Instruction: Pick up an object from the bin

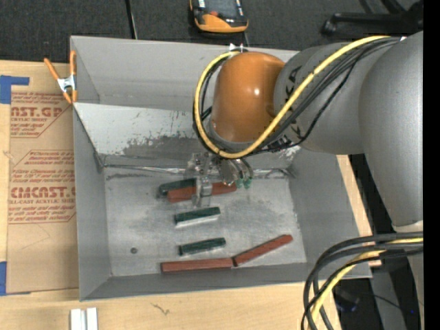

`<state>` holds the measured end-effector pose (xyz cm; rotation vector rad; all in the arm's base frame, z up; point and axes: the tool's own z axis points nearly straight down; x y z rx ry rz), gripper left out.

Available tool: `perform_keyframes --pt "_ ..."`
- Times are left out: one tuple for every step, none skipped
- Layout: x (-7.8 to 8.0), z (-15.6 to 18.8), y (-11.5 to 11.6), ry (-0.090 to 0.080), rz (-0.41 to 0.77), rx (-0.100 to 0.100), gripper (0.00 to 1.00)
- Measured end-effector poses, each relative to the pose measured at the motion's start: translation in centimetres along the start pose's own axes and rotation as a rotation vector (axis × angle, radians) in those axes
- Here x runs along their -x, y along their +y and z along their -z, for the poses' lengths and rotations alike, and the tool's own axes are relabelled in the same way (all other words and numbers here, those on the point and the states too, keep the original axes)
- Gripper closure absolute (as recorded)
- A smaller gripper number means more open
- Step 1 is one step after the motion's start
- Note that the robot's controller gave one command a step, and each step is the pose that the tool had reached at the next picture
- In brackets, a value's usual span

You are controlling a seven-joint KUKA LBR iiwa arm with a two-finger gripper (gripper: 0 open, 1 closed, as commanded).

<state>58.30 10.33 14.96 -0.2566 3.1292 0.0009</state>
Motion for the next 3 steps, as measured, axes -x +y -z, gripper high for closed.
perform_keyframes --pt "0.0 1.3 0.0 0.000 0.000 0.000 1.00" --pt "0.0 2.1 0.0 -0.001 0.000 0.000 1.00" --pt "0.1 2.8 0.0 -0.001 0.000 0.000 1.00"
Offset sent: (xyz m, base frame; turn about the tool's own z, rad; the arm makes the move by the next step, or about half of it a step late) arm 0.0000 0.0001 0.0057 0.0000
